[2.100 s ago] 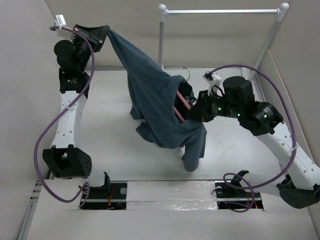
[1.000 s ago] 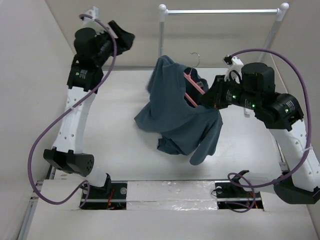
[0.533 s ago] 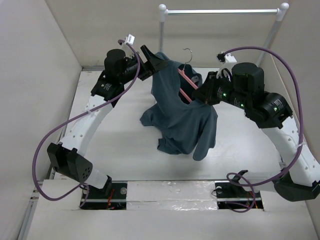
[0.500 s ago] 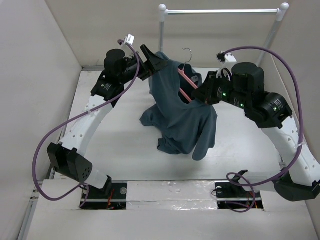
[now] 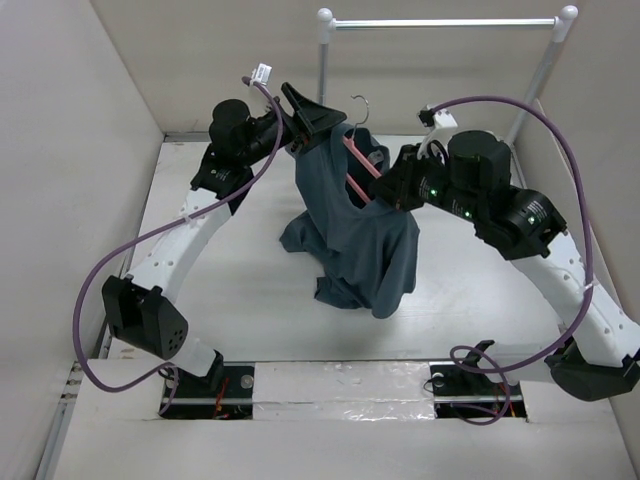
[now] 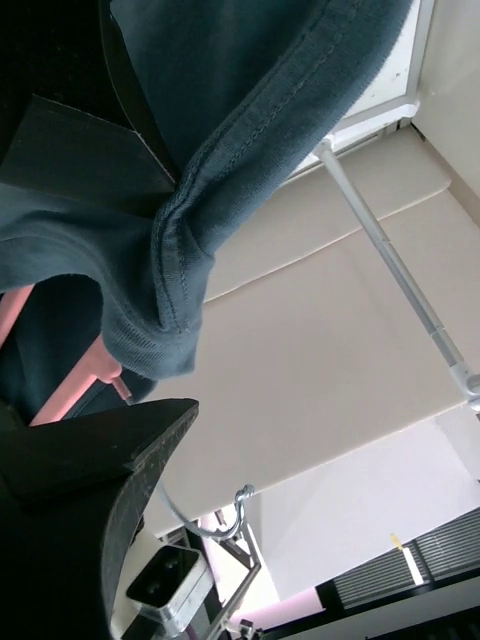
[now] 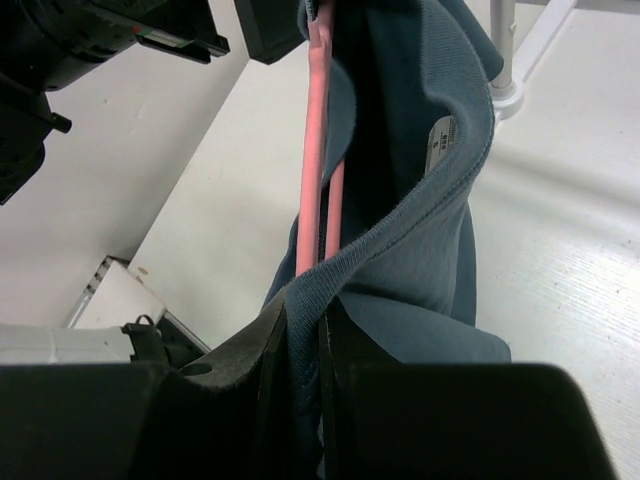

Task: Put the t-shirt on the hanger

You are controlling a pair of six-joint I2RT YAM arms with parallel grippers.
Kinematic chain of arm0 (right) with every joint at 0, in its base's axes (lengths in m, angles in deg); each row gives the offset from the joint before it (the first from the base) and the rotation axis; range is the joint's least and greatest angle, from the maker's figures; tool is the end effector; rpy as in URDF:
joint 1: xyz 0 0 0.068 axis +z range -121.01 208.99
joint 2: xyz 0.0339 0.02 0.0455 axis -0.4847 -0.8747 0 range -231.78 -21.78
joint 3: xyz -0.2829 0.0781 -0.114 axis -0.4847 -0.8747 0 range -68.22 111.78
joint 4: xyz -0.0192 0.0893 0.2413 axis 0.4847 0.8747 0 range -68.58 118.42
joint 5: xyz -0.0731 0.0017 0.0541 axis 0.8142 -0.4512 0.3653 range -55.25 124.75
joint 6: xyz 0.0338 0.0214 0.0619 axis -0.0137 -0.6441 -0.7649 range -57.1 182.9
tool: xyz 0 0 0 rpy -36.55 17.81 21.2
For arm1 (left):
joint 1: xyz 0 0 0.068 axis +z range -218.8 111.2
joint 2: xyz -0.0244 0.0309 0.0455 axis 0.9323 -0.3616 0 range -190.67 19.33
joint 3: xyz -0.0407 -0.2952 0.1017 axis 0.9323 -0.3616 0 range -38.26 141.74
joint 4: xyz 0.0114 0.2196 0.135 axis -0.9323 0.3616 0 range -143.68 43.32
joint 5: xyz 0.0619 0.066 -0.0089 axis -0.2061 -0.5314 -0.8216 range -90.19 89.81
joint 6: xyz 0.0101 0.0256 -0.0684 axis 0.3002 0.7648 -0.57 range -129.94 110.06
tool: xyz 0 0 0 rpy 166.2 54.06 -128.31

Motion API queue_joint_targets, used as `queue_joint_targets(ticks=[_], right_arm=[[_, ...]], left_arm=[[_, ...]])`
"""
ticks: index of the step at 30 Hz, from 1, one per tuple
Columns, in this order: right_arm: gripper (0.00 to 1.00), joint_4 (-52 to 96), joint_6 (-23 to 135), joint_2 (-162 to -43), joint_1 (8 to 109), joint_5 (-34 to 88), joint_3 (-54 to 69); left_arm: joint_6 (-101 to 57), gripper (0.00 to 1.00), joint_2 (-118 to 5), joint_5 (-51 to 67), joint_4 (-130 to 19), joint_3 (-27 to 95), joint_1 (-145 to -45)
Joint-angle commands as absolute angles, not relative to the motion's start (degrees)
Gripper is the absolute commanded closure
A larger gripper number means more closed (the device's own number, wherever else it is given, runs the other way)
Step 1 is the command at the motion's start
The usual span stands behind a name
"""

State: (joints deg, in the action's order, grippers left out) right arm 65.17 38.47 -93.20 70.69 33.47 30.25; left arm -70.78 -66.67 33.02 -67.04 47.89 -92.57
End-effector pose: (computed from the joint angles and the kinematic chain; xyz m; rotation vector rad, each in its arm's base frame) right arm 0.1780 0.1603 0.5291 -0.3079 1.9195 0.8073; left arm 0.3176 -0.1766 0.5099 0.0603 1.5759 -1.5848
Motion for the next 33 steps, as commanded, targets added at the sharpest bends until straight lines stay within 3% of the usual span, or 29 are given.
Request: queue_joint_targets(ticks=[1, 9, 12, 15, 20, 21, 22, 23, 26, 29, 33], right_arm=[[1.0, 54.74, 38.9, -92.8, 73.28, 34.49, 30.22], [1.0, 49.99, 42.94, -94.73, 81.11, 44.85, 28.19], [1.0, 49.55, 43.56, -95.52, 83.48, 47.84, 27.49], [1.0, 50.42, 43.74, -96.31, 84.72, 50.21, 26.88], [1.0, 51.3, 42.25, -94.91, 84.72, 51.62, 25.03], [0.86, 51.48, 42.07, -94.47, 84.72, 51.71, 24.33], [0.86, 51.74, 41.89, -94.03, 84.72, 51.37, 24.15], [0.67, 52.26, 41.63, -93.85, 84.72, 50.06, 24.06], [0.42, 54.11, 40.66, -92.63, 83.13, 45.41, 24.33], [0.25, 54.12, 39.17, -90.7, 80.42, 41.63, 23.27], [0.19, 52.36, 36.8, -88.41, 75.94, 36.7, 20.11]], left_arm=[[-72.52, 0.33, -66.63, 34.53, -72.57, 47.27, -92.44], [-74.28, 0.42, -66.02, 30.05, -79.16, 42.17, -92.44], [-74.28, 0.62, -65.58, 29.25, -83.2, 40.32, -92.44], [-73.76, 1.0, -64.7, 27.5, -83.74, 40.49, -92.44], [-71.82, 1.0, -63.64, 26.88, -81.02, 41.9, -92.44], [-72.08, 1.0, -63.55, 27.05, -80.84, 41.9, -92.44], [-72.26, 1.0, -63.29, 27.05, -80.92, 41.9, -92.44], [-72.52, 1.0, -62.86, 27.14, -80.66, 41.73, -92.44], [-72.78, 1.0, -61.98, 27.14, -79.35, 41.99, -92.44], [-73.84, 1.0, -61.18, 27.58, -79.17, 41.55, -92.44], [-76.21, 1.0, -60.57, 28.54, -81.18, 39.8, -92.44]])
